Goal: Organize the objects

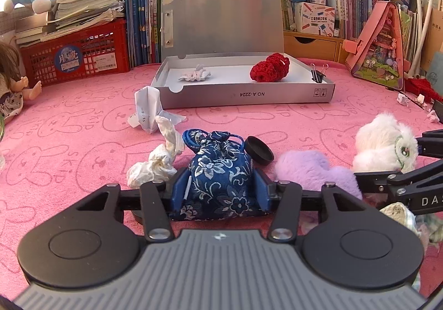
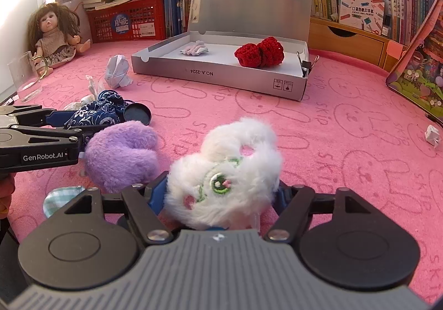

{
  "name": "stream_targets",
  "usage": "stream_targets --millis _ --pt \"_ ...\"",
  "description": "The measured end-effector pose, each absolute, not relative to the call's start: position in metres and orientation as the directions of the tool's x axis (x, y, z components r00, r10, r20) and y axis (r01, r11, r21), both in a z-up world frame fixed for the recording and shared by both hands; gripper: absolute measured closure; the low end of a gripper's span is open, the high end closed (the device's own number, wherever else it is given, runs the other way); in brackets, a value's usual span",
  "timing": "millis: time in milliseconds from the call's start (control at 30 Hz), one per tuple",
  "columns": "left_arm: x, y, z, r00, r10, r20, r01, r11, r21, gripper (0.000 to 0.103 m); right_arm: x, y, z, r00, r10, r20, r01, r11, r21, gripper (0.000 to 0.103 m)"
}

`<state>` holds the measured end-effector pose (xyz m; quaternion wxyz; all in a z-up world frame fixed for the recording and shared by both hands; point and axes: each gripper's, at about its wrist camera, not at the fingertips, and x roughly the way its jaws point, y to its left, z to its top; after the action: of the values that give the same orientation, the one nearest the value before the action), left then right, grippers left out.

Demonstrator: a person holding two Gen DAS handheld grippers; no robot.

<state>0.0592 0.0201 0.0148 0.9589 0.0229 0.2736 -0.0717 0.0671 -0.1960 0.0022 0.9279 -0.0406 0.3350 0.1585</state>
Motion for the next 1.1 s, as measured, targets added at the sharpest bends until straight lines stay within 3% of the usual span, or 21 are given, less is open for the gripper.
stream_targets --millis 800,1100 --pt "0.067 0.021 0.048 0.854 -0.166 -0.494 0.164 0.985 -0.049 0.052 0.076 -0.204 0.025 0.774 0.222 -0.594 -0.236 0.97 0.055 0.056" --pt "0.078 0.021 0.06 0.864 -0.168 -0.474 0.167 0.985 -0.045 0.052 0.082 -0.206 0.032 0.786 0.205 -0.583 -0.216 0.975 0.051 0.058"
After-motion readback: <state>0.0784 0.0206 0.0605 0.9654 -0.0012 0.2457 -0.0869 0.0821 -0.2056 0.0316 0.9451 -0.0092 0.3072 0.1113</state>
